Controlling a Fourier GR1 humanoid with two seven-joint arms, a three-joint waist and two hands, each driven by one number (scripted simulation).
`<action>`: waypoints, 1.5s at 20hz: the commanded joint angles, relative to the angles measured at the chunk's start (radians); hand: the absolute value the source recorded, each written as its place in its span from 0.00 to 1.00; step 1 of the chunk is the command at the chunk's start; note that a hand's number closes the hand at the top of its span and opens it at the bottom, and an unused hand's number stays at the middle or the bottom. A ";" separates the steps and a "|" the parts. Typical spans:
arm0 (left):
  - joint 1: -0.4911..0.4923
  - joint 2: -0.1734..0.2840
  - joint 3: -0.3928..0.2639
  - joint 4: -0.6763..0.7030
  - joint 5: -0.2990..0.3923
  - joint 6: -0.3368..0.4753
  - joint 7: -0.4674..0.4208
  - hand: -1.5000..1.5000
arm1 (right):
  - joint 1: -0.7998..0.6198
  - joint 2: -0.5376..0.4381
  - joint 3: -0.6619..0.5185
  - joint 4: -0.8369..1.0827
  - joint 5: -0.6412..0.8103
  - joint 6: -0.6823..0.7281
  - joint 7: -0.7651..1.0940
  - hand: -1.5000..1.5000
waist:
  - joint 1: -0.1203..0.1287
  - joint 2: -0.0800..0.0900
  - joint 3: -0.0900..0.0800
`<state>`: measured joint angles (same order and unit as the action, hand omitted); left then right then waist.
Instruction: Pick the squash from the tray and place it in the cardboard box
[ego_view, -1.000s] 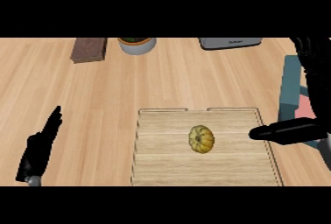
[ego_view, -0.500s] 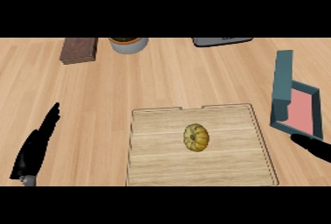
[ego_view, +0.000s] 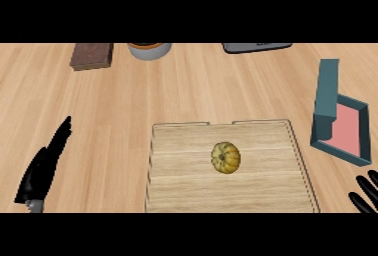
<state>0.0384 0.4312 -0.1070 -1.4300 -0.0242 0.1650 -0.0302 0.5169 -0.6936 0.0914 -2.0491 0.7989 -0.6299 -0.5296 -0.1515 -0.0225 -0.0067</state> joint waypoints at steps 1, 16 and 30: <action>-0.017 -0.026 -0.028 -0.009 -0.018 0.008 0.010 0.50 | 0.189 0.096 0.031 -0.100 0.254 -0.037 0.122 0.00 | 0.031 0.008 -0.001; -0.100 -0.048 -0.061 0.022 -0.037 -0.035 0.010 0.50 | 0.426 0.686 0.362 -0.184 1.184 0.090 0.466 0.00 | 0.124 0.022 0.003; -0.180 -0.099 -0.039 0.085 -0.080 -0.078 0.008 0.50 | 0.009 0.693 0.576 0.081 1.424 0.400 0.889 0.00 | 0.150 0.022 0.007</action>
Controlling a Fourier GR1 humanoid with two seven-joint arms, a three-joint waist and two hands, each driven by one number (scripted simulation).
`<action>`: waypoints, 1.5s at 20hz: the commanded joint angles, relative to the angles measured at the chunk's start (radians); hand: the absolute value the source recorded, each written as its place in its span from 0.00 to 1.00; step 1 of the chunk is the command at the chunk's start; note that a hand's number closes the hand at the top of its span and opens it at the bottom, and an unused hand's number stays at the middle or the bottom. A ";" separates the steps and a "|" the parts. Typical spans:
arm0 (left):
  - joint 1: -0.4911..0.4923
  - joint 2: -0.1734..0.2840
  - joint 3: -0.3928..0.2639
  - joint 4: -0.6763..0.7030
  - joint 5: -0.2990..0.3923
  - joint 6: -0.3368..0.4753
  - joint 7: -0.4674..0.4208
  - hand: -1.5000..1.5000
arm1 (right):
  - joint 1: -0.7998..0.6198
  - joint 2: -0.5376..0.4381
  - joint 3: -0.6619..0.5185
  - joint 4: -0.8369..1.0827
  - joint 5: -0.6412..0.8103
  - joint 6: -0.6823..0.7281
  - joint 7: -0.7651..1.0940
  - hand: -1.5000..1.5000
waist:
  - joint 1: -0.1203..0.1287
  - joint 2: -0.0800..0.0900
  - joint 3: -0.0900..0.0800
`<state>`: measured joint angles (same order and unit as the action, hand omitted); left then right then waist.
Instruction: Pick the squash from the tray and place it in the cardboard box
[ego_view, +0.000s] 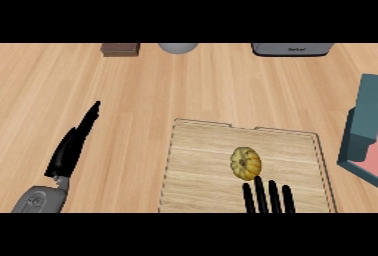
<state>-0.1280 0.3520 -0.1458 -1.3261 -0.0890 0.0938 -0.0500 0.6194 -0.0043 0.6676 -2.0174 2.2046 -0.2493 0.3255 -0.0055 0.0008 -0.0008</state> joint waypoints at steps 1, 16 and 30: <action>0.028 -0.032 -0.013 0.009 -0.037 0.011 -0.015 0.50 | -0.140 0.004 -0.023 0.105 0.012 -0.016 0.064 0.00 | 0.005 -0.001 0.001; -0.039 -0.052 0.081 0.013 -0.071 -0.070 0.032 0.50 | -0.285 -0.032 -0.019 0.200 -0.050 0.143 0.162 0.00 | 0.003 -0.002 0.001; -0.068 -0.088 0.126 0.086 -0.114 -0.084 -0.014 0.50 | -0.506 0.003 -0.106 0.426 -0.159 0.164 0.170 0.00 | 0.003 0.000 0.001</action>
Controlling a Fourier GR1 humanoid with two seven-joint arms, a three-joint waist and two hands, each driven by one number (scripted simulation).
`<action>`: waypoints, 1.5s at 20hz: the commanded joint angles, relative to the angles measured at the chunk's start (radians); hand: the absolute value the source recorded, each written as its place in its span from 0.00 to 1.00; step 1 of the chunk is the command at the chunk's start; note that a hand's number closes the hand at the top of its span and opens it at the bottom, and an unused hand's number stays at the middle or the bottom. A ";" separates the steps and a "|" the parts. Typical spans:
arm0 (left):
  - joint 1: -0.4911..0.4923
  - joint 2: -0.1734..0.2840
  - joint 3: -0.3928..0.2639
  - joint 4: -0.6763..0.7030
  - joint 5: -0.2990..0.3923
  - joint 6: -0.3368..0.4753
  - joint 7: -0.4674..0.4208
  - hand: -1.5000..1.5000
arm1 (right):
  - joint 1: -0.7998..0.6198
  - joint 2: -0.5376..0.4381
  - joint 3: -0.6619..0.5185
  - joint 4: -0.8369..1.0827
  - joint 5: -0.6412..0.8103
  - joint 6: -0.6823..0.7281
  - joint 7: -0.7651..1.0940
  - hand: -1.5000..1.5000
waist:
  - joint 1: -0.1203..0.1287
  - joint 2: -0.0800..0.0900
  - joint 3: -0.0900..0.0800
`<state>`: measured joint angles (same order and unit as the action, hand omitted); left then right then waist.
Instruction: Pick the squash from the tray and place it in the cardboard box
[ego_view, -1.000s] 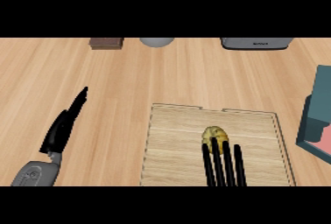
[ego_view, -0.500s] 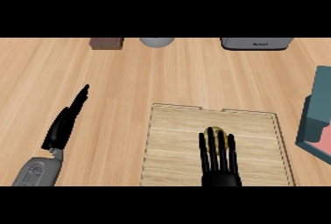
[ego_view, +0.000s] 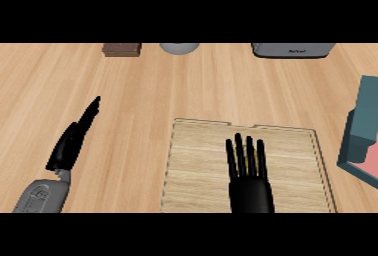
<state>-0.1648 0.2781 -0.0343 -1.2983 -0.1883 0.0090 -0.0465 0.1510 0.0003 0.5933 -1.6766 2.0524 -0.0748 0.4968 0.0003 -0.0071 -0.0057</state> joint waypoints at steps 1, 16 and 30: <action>0.042 0.020 0.015 -0.059 0.009 -0.039 0.007 0.50 | -0.051 -0.043 -0.101 0.093 -0.071 -0.069 -0.028 0.00 | 0.003 0.007 0.006; 0.003 -0.021 0.036 -0.083 -0.013 -0.064 0.074 0.50 | -0.160 -0.084 -0.069 0.149 0.003 -0.028 -0.007 1.00 | 0.002 0.006 0.006; -0.003 -0.066 0.036 -0.020 -0.056 -0.033 0.008 0.50 | -0.205 -0.087 0.018 0.151 0.176 -0.187 0.081 1.00 | -0.003 0.006 0.006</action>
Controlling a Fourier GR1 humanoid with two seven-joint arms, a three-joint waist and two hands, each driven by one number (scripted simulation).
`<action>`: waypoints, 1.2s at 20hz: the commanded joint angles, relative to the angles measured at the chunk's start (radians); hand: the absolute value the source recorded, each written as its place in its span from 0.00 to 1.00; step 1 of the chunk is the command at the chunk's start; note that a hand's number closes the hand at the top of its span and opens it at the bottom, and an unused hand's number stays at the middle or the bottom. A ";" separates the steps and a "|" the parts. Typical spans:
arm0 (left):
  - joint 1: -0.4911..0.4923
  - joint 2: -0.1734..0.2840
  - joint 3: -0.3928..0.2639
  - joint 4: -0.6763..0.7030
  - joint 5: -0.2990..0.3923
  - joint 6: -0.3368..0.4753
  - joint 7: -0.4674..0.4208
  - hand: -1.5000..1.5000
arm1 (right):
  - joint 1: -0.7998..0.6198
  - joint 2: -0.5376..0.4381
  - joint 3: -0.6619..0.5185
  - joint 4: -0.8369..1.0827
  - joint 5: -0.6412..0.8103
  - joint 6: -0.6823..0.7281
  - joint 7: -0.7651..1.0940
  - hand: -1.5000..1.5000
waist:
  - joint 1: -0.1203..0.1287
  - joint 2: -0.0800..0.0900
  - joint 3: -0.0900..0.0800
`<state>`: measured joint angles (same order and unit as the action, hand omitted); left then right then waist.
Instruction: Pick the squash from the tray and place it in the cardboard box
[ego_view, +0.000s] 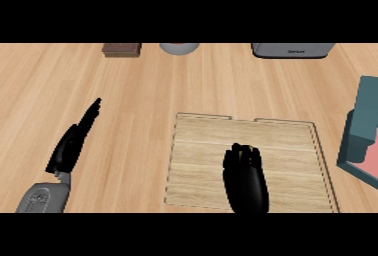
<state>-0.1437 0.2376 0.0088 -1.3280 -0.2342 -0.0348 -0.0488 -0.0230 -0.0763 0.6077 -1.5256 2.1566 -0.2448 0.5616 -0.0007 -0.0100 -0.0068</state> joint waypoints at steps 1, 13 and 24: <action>0.043 0.048 0.042 -0.028 0.027 -0.043 0.004 0.50 | 0.037 -0.073 0.008 -0.045 0.055 -0.085 0.024 1.00 | 0.001 0.008 0.007; 0.001 -0.026 -0.021 -0.003 -0.031 0.013 -0.010 0.50 | -0.347 0.076 -0.416 0.047 -0.685 0.402 0.115 1.00 | 0.023 0.017 0.007; 0.004 -0.016 0.007 -0.011 -0.026 -0.002 0.015 0.50 | -0.515 0.003 -0.548 -0.257 -0.573 0.702 0.290 1.00 | -0.002 0.008 0.006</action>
<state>-0.1362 0.2262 0.0162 -1.3488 -0.2543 -0.0361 -0.0268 -0.4815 -0.0430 0.1322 -1.7258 1.5827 0.3939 0.8173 -0.0009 -0.0021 -0.0009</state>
